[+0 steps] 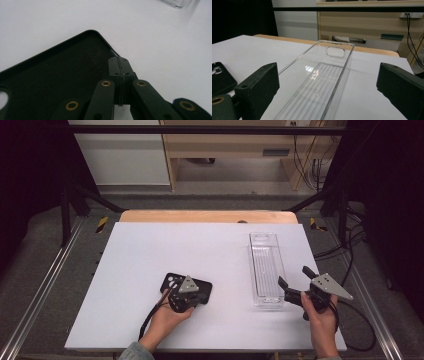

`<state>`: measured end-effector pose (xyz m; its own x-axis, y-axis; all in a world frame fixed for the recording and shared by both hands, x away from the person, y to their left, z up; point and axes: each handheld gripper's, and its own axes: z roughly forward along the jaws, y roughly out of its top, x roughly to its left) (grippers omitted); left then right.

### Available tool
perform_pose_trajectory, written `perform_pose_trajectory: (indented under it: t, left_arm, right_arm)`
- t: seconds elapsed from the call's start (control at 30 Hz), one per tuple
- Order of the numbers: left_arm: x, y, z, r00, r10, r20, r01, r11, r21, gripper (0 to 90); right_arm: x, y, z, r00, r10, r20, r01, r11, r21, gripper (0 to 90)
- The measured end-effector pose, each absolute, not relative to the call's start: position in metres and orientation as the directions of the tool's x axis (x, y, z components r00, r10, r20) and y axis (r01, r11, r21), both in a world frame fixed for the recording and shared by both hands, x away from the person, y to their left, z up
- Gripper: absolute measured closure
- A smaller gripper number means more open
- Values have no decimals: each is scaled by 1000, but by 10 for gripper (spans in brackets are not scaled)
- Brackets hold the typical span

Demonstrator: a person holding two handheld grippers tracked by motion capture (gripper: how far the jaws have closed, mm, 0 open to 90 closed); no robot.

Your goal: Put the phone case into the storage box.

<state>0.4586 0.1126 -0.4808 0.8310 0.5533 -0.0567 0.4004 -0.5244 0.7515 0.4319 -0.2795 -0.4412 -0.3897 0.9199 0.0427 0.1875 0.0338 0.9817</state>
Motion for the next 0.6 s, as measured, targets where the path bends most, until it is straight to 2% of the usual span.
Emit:
perform_pose_trajectory:
  t: [0.6]
  left_arm:
    - [406, 98, -486, 877, 470, -101, 366, -517, 774, 900]
  right_arm:
    - [429, -276, -439, -396, 917, 35, 172, 37, 984, 46]
